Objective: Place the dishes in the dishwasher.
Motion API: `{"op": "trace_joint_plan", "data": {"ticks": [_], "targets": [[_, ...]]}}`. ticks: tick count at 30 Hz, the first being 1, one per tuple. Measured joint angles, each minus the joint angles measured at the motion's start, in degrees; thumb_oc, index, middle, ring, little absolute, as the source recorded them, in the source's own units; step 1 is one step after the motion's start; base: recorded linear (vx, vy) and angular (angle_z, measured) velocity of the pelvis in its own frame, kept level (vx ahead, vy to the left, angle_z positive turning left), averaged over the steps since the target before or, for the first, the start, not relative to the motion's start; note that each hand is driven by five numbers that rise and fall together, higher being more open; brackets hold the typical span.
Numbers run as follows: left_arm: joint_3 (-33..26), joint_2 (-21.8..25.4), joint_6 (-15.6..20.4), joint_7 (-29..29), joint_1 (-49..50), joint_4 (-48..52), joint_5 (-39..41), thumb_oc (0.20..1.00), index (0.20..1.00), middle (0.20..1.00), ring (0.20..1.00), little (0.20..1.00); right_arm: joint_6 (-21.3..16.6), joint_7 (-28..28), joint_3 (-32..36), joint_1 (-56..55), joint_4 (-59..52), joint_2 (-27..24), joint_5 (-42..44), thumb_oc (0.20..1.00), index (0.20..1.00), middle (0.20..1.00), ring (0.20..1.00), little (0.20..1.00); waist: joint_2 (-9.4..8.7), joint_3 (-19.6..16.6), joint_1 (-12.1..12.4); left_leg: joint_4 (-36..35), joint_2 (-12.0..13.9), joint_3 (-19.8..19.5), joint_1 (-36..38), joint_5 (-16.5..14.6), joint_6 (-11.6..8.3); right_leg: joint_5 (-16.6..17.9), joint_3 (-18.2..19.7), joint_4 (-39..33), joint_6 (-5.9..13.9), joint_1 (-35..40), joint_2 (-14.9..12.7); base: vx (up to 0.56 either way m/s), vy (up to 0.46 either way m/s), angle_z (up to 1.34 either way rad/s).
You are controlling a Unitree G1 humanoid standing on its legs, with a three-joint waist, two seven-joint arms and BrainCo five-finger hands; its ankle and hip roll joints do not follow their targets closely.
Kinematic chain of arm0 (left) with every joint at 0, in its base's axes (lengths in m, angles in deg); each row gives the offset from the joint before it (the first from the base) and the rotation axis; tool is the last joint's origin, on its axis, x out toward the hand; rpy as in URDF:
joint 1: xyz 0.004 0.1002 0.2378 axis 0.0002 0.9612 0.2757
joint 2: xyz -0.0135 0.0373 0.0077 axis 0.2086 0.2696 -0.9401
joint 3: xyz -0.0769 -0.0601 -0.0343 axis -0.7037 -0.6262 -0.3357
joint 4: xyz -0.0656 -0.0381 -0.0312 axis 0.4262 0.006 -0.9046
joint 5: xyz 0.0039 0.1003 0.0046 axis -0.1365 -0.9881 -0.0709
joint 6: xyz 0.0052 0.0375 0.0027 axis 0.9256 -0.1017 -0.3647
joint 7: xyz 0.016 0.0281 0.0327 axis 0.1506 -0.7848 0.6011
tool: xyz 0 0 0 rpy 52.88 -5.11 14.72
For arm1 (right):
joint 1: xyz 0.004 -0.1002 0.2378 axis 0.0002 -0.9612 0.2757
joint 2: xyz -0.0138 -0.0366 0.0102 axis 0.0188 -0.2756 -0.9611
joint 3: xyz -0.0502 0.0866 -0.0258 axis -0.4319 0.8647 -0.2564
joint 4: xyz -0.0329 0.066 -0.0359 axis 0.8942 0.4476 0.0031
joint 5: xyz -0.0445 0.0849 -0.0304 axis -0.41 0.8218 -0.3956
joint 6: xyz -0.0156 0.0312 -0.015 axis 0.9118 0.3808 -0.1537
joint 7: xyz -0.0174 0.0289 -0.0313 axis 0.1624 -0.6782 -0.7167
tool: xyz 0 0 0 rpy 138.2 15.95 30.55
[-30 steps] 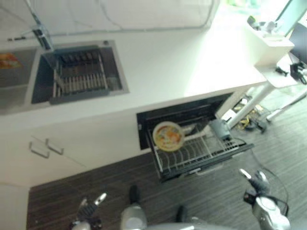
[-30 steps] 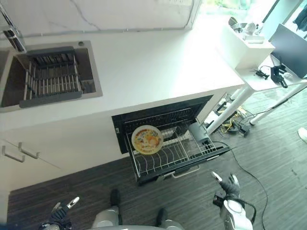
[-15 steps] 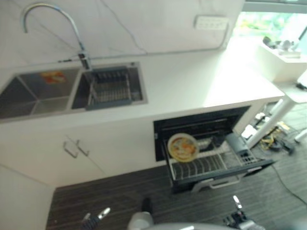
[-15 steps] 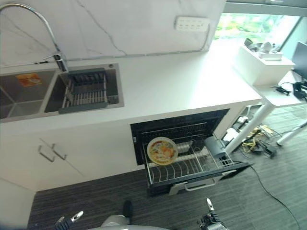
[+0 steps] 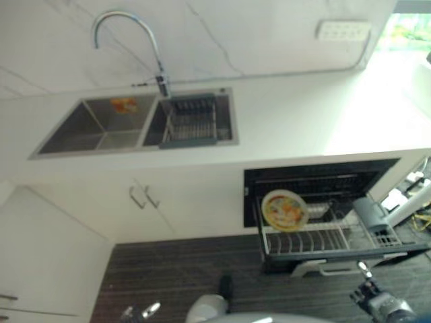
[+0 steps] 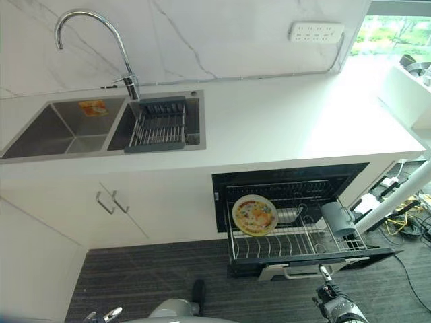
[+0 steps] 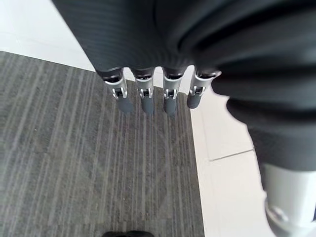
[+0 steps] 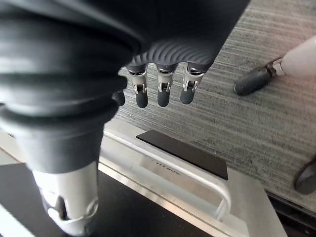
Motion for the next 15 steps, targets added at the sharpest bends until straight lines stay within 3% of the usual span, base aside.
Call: {"op": "trace_joint_plan", "data": {"ticks": [4,6,8,9,10,11,13,15], "targets": [[0.55,-0.61,-0.44,-0.29,0.19,2.06,0.01,1.0,1.0,1.0,1.0,1.0,1.91,-1.2,-0.35,2.19,0.03,-4.97,-2.28,1.0,1.0,1.0,1.0,1.0,2.77,2.2,0.51,0.01,-1.62,-0.12,-0.46,-0.06,-0.08,0.84,-1.98,-0.02,0.63,0.16,-1.87,0.0,0.128,0.14],[2.24,-1.57,-0.56,-0.73,0.51,2.22,0.04,1.0,1.0,1.0,1.0,1.0,3.18,-1.77,-0.5,3.34,0.02,-8.65,-4.6,1.0,1.0,1.0,1.0,1.0,4.92,2.42,0.49,0.01,-4.31,0.21,-0.9,-0.01,-0.09,1.56,-3.1,0.0,2.13,0.09,-4.46,-0.01,0.203,0.12],[2.78,-1.87,-0.56,-0.94,0.65,4.64,0.08,1.0,1.0,1.0,1.0,1.0,5.06,-2.61,-0.38,6.09,0.1,-11.01,-5.29,1.0,1.0,1.0,1.0,1.0,6.57,3.05,0.49,-0.01,-5.75,0.3,-2.44,-0.21,-0.2,1.41,-3.24,-0.01,1.88,-0.84,-5.73,-0.03,0.246,0.24],[2.77,-1.89,-0.68,-1.1,-0.02,5.49,0.14,1.0,1.0,1.0,1.0,1.0,5.13,-2.97,-0.45,7.82,0.1,-11.91,-5.75,1.0,1.0,1.0,1.0,1.0,5.79,4.0,0.49,0.16,-6.92,0.64,-3.07,-0.23,-0.53,2.66,-4.2,-0.02,1.45,-1.73,-7.86,-0.02,0.172,-0.09],[2.88,-2.28,-1.47,-1.2,0.22,5.38,0.18,1.0,1.0,1.0,1.0,1.0,5.13,-3.18,-0.54,10.59,0.08,-12.51,-6.3,1.0,1.0,1.0,1.0,1.0,5.35,5.04,0.68,0.49,-8.01,0.24,-2.84,0.01,0.55,4.46,-5.01,0.04,1.98,-2.49,-10.4,0.01,0.091,-0.31],[4.1,-2.49,-1.86,-1.24,1.19,5.36,0.21,1.0,1.0,1.0,1.0,1.0,5.01,-3.05,-1.28,12.5,-0.2,-13.22,-6.29,1.0,1.0,1.0,1.0,1.0,6.91,5.1,0.25,0.59,-7.49,0.56,-2.28,-0.75,0.9,4.01,-4.93,0.11,3.39,-2.32,-10.4,0.05,0.109,-0.24],[4.25,-2.34,-1.18,-1.3,0.28,7.32,0.3,1.0,1.0,1.0,1.0,1.0,5.08,-2.81,-1.35,14.16,0.08,-13.52,-6.29,1.0,1.0,1.0,1.0,1.0,8.07,5.45,0.86,0.43,-8.92,-0.89,-2.52,-0.81,1.47,2.9,-3.09,0.02,2.21,-1.55,-10.25,0.04,0.107,0.32],[4.45,-2.31,-1.32,-1.36,0.18,8.68,0.48,1.0,1.0,1.0,1.0,1.0,5.88,-2.85,-1.01,17.88,1.0,-15.33,-6.8,1.0,1.0,1.0,1.0,1.0,8.91,6.58,1.21,0.42,-9.47,-1.35,-3.66,-1.13,1.02,2.24,-3.59,0.01,2.82,-1.92,-10.55,0.02,0.08,0.47]]}}
